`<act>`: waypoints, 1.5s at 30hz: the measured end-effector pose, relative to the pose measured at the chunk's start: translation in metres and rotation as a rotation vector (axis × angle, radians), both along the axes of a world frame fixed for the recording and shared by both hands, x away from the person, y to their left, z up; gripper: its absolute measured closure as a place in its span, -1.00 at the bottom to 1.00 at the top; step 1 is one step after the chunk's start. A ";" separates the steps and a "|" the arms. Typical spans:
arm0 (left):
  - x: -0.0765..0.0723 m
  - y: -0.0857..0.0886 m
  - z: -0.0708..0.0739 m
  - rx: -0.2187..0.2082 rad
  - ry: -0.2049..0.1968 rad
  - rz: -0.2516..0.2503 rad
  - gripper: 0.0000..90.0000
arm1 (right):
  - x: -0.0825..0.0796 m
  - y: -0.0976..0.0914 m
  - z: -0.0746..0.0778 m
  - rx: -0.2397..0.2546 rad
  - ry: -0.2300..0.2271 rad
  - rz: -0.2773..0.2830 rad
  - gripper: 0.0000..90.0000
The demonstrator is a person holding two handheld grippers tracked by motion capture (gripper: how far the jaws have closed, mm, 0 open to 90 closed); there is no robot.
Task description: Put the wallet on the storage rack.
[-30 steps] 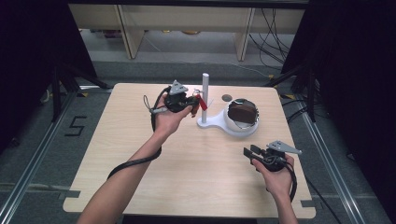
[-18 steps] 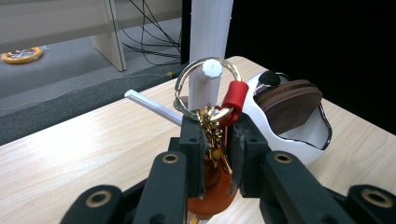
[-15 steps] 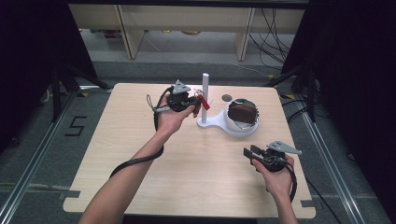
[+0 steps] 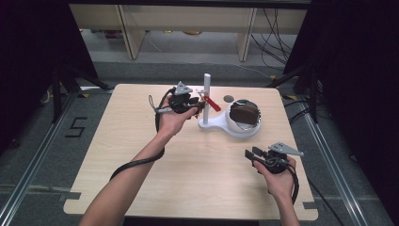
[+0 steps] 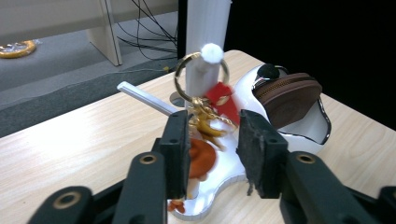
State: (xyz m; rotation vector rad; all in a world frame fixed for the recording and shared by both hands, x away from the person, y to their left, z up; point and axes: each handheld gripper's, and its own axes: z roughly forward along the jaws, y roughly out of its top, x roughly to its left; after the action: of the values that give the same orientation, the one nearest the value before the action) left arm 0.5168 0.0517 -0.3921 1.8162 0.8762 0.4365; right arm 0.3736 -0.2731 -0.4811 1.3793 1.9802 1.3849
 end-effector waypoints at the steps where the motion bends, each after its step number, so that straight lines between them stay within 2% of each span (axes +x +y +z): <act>1: -0.001 0.000 0.000 -0.007 0.000 -0.005 0.32 | -0.001 0.001 0.000 0.026 0.016 -0.007 0.31; 4: -0.004 0.002 -0.001 -0.002 -0.002 -0.006 0.22 | -0.002 0.001 0.001 0.020 0.036 -0.010 0.31; 7: -0.007 0.005 -0.003 0.001 0.005 -0.019 0.09 | -0.001 0.001 0.000 0.029 0.024 -0.008 0.31; 9: -0.010 0.009 -0.004 0.012 0.017 -0.026 0.00 | 0.000 -0.001 -0.001 0.015 0.005 0.003 0.31; 14: -0.018 0.018 -0.004 0.030 0.007 -0.030 -0.21 | -0.001 0.001 -0.001 0.035 0.023 -0.013 0.30; 16: -0.022 0.024 -0.003 0.034 0.004 -0.028 -0.25 | -0.001 0.000 0.000 0.023 0.023 -0.010 0.30; 17: -0.023 0.025 -0.003 0.034 0.002 -0.026 -0.26 | 0.000 -0.001 -0.001 0.013 0.011 -0.001 0.30; 21: -0.032 0.036 -0.004 0.043 -0.006 -0.024 -0.28 | 0.000 0.000 -0.002 0.018 0.014 0.007 0.30; 22: -0.035 0.039 -0.004 0.044 -0.008 -0.025 -0.28 | 0.000 0.000 -0.001 0.016 0.019 -0.002 0.30; 23: -0.036 0.041 -0.004 0.042 -0.013 -0.026 -0.28 | -0.003 0.001 0.000 0.016 0.052 -0.020 0.30; 24: -0.038 0.044 -0.004 0.045 -0.015 -0.023 -0.28 | -0.003 0.002 0.001 0.022 0.059 -0.020 0.30; 26: -0.044 0.050 -0.005 0.054 -0.017 -0.025 -0.29 | -0.003 0.002 0.000 0.028 0.057 -0.019 0.30; 27: -0.046 0.052 -0.005 0.054 -0.017 -0.022 -0.29 | -0.001 0.000 -0.001 0.005 0.023 -0.005 0.29; 28: -0.048 0.054 -0.005 0.056 -0.019 -0.022 -0.29 | 0.000 0.001 -0.002 0.018 0.023 -0.001 0.29; 29: -0.050 0.056 -0.006 0.059 -0.022 -0.025 -0.29 | -0.002 0.003 -0.001 0.045 0.050 -0.016 0.29; 31: -0.056 0.061 -0.007 0.058 -0.026 -0.025 -0.29 | -0.002 0.003 -0.001 0.036 0.045 -0.011 0.29; 32: -0.059 0.063 -0.008 0.053 -0.029 -0.026 -0.29 | -0.001 0.003 -0.002 0.038 0.030 -0.012 0.29; 33: -0.062 0.065 -0.009 0.050 -0.031 -0.029 -0.30 | 0.000 0.000 -0.003 0.009 0.010 0.001 0.29; 35: -0.068 0.070 -0.011 0.047 -0.032 -0.028 -0.30 | -0.002 0.002 -0.001 0.036 0.039 -0.015 0.29; 36: -0.071 0.072 -0.012 0.044 -0.031 -0.026 -0.30 | -0.001 0.000 -0.001 0.003 0.019 -0.007 0.29; 42: -0.091 0.088 -0.023 0.032 -0.032 -0.015 -0.30 | 0.000 0.000 -0.003 0.016 0.019 -0.004 0.29; 43: -0.093 0.090 -0.025 0.037 -0.029 -0.008 -0.30 | -0.002 0.003 -0.003 0.045 0.045 -0.015 0.29; 45: -0.100 0.096 -0.031 0.033 -0.026 -0.002 -0.30 | -0.002 0.003 -0.003 0.045 0.048 -0.017 0.29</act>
State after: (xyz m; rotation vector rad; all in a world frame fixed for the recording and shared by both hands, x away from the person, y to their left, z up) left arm 0.4169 0.1479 -0.4229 1.8374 0.8538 0.4756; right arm 0.3714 -0.2705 -0.4841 1.4592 1.9740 1.4095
